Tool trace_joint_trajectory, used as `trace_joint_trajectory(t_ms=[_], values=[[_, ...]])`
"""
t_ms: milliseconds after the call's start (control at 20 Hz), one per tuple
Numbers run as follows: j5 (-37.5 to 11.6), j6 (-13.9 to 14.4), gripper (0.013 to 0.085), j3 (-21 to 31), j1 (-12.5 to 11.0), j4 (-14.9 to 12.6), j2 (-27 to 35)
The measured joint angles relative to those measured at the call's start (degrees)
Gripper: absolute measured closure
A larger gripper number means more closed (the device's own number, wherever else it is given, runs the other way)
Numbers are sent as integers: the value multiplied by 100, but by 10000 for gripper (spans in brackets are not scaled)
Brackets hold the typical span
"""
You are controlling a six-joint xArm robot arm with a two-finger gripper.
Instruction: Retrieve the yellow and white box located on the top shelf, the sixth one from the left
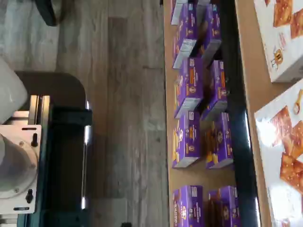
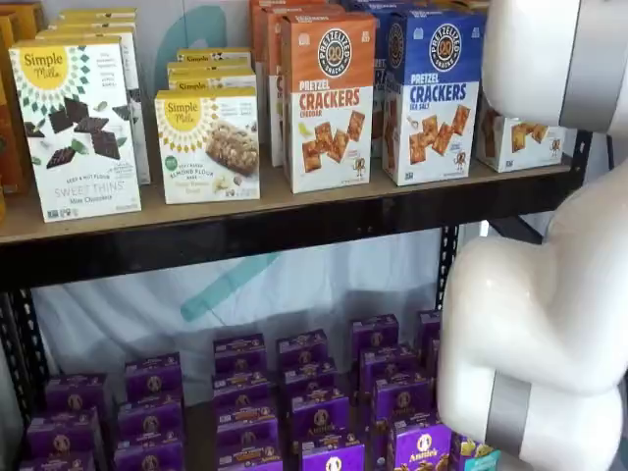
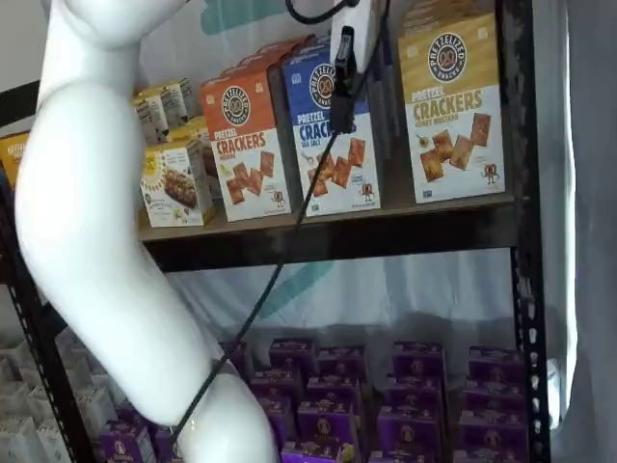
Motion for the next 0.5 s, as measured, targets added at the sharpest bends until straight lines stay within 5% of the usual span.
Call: trace_joint_trajectory(t_ms=[150, 500], values=[[84, 6, 130, -89, 340, -676, 68], [-43, -61, 130, 68, 161, -433, -7]])
